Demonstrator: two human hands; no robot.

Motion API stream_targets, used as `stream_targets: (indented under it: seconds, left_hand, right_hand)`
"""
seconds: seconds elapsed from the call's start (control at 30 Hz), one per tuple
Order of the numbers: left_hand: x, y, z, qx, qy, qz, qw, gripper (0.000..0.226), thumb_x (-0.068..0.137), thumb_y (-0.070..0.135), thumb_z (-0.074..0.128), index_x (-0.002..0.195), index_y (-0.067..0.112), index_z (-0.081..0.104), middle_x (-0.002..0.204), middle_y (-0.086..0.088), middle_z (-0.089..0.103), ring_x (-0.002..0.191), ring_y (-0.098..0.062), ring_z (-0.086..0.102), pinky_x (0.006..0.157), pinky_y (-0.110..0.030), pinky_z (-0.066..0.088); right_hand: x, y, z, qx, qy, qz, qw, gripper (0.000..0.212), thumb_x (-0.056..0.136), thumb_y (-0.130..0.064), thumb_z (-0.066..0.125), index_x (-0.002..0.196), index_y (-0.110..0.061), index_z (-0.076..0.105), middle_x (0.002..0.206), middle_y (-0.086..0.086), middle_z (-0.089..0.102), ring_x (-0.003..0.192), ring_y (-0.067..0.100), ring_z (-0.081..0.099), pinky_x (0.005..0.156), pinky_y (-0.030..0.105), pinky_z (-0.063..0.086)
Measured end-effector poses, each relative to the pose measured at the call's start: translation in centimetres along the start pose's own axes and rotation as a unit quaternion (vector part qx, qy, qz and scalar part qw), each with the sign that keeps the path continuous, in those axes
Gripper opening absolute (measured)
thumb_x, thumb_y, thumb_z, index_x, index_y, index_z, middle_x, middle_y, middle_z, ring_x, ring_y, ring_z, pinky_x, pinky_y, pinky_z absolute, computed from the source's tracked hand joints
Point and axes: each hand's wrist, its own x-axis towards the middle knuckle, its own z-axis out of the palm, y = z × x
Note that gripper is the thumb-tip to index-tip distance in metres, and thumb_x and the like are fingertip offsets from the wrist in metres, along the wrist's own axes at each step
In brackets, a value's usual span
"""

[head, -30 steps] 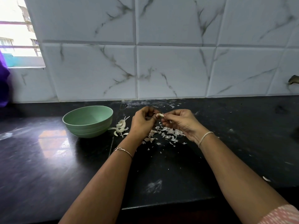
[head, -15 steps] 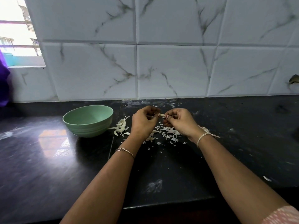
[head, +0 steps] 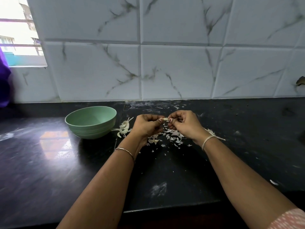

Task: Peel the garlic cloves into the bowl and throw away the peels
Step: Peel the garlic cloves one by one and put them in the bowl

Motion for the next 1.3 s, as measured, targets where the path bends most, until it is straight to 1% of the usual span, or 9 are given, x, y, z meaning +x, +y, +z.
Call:
stream_targets:
  seconds: [0.23,0.37,0.53,0.83,1.0,1.07,1.13,1.2,1.3]
  left_hand:
    - [0.0,0.3,0.0,-0.035,0.001,-0.034,0.999,0.011,0.092,-0.001,0.061,0.084,0.003,0.068,0.066,-0.003,0.067,0.056,-0.006,0.064,0.063,-0.025,0.059]
    - [-0.1,0.4,0.2,-0.039,0.006,-0.033,0.999,0.009,0.094,0.000,0.058,0.088,0.001,0.066,0.072,-0.008,0.062,0.050,-0.005,0.061,0.060,-0.025,0.060]
    - [-0.3,0.5,0.3,-0.036,-0.002,-0.016,0.999,0.006,0.093,0.004,0.061,0.092,0.004,0.066,0.075,-0.007,0.066,0.052,-0.005,0.065,0.058,-0.024,0.059]
    - [-0.6,0.8,0.1,-0.079,0.014,-0.001,0.997,0.008,0.088,-0.002,0.065,0.094,0.003,0.065,0.079,-0.012,0.066,0.056,-0.012,0.067,0.055,-0.023,0.058]
    - [-0.5,0.8,-0.1,-0.118,0.029,-0.003,0.993,0.007,0.087,-0.005,0.065,0.090,0.002,0.064,0.077,-0.012,0.067,0.059,-0.013,0.068,0.059,-0.025,0.060]
    - [-0.5,0.8,-0.1,-0.128,0.023,-0.009,0.991,0.007,0.087,-0.004,0.064,0.090,0.003,0.065,0.076,-0.011,0.068,0.062,-0.014,0.068,0.063,-0.026,0.060]
    - [-0.5,0.8,-0.2,-0.141,0.015,-0.017,0.990,0.008,0.089,-0.004,0.062,0.091,0.002,0.066,0.073,-0.010,0.070,0.064,-0.014,0.068,0.067,-0.027,0.060]
    - [-0.5,0.8,-0.2,-0.150,0.008,-0.024,0.988,0.010,0.090,-0.006,0.060,0.093,0.002,0.066,0.072,-0.009,0.070,0.064,-0.014,0.069,0.069,-0.028,0.060]
    - [-0.5,0.9,-0.2,-0.151,-0.002,-0.033,0.988,0.015,0.089,-0.009,0.058,0.097,0.000,0.067,0.078,-0.012,0.070,0.069,-0.016,0.069,0.072,-0.029,0.060]
  right_hand:
    - [0.0,0.1,-0.1,0.012,-0.021,-0.011,1.000,0.022,0.093,0.001,0.059,0.084,-0.018,0.067,0.075,0.003,0.069,0.066,0.008,0.066,0.067,0.018,0.055]
    - [0.0,0.0,0.0,-0.007,-0.033,-0.036,0.999,0.017,0.093,0.000,0.060,0.089,-0.015,0.068,0.083,0.008,0.072,0.077,0.016,0.070,0.078,0.028,0.059]
    - [0.2,0.2,-0.1,-0.042,-0.013,-0.047,0.998,0.021,0.091,-0.005,0.064,0.082,-0.024,0.067,0.080,0.003,0.073,0.081,0.018,0.071,0.084,0.037,0.059]
    - [-0.3,0.3,-0.1,-0.193,-0.037,-0.134,0.971,0.015,0.091,-0.017,0.065,0.100,-0.027,0.072,0.082,-0.008,0.071,0.072,0.011,0.064,0.070,0.033,0.055]
    - [-0.5,0.1,-0.4,-0.157,0.011,-0.134,0.978,0.010,0.089,-0.022,0.065,0.090,-0.030,0.071,0.078,-0.010,0.069,0.072,0.013,0.064,0.071,0.041,0.057]
    - [-0.2,0.2,-1.1,-0.147,0.037,-0.106,0.983,0.012,0.089,-0.026,0.065,0.095,-0.030,0.073,0.088,-0.011,0.067,0.080,0.010,0.063,0.078,0.037,0.057]
    - [0.1,0.6,-1.9,-0.207,0.034,-0.081,0.974,0.018,0.089,-0.026,0.064,0.104,-0.030,0.074,0.101,-0.008,0.057,0.091,0.007,0.056,0.085,0.030,0.051]
    - [0.2,0.7,-2.2,-0.286,0.029,-0.069,0.955,0.014,0.087,-0.024,0.068,0.097,-0.028,0.076,0.101,-0.008,0.052,0.091,0.007,0.051,0.082,0.028,0.047]
    - [-0.1,0.5,-2.2,-0.326,0.048,-0.062,0.942,0.009,0.078,-0.019,0.075,0.071,-0.023,0.071,0.089,-0.008,0.056,0.083,0.010,0.054,0.071,0.026,0.045]
